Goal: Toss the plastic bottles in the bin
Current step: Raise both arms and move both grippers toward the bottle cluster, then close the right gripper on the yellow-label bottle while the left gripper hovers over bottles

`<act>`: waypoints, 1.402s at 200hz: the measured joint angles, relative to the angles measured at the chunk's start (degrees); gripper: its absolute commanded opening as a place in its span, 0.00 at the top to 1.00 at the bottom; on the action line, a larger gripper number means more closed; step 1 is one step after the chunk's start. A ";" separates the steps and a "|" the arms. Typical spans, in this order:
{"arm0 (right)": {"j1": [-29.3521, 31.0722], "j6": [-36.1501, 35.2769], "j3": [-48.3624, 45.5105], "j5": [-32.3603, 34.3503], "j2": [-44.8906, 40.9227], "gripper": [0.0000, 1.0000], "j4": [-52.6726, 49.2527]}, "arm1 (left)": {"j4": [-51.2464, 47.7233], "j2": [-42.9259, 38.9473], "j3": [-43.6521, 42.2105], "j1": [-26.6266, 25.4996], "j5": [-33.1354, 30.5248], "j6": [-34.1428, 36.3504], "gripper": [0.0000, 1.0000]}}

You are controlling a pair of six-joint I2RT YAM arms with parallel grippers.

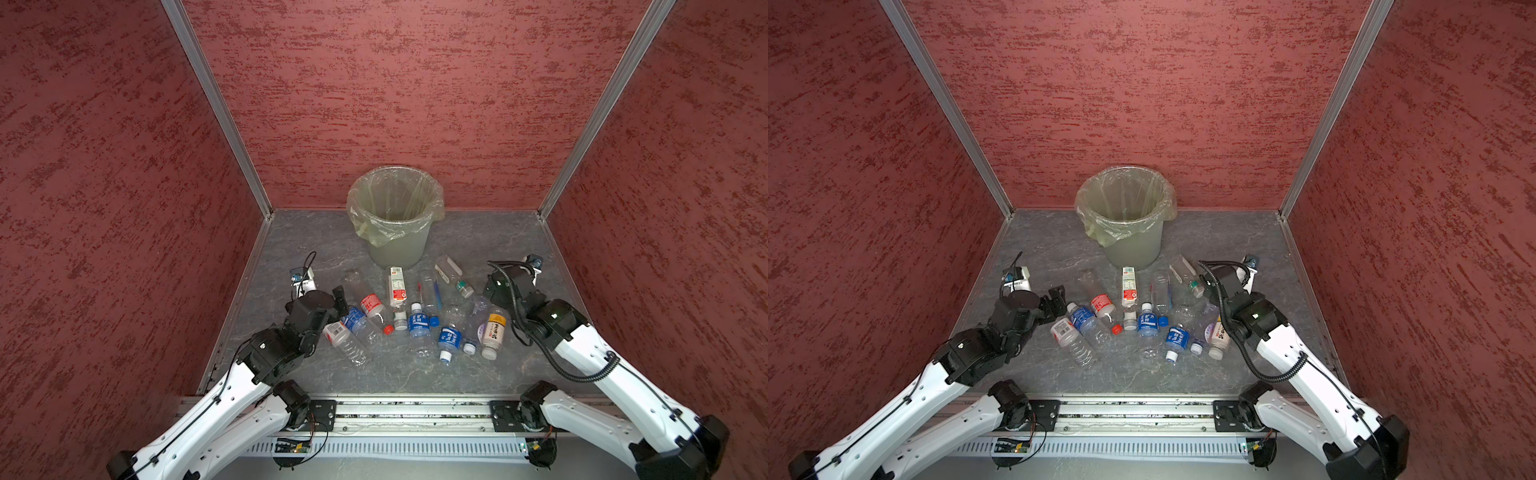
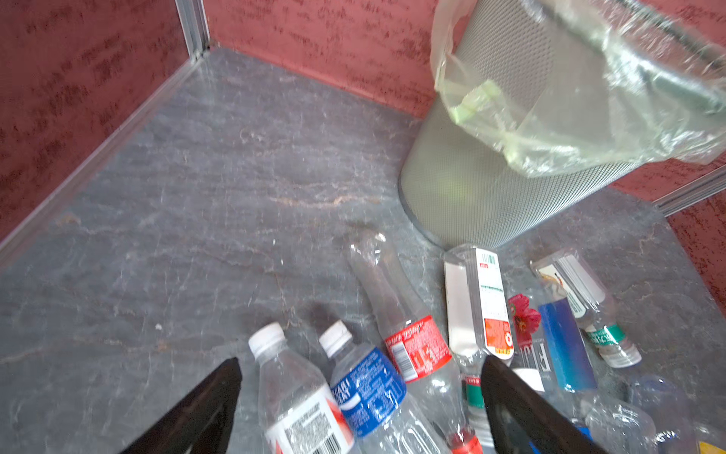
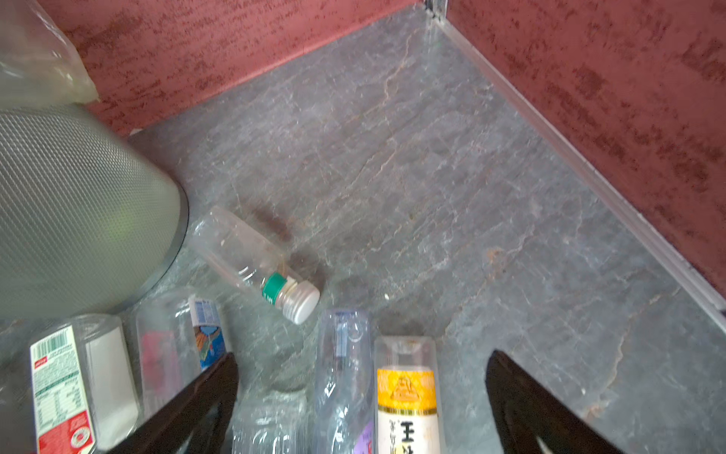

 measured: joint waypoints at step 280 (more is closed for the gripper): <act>1.18 7.87 -14.27 -13.79 1.46 0.33 -3.82 | -11.26 -2.80 -10.10 -8.02 6.95 -19.98 0.08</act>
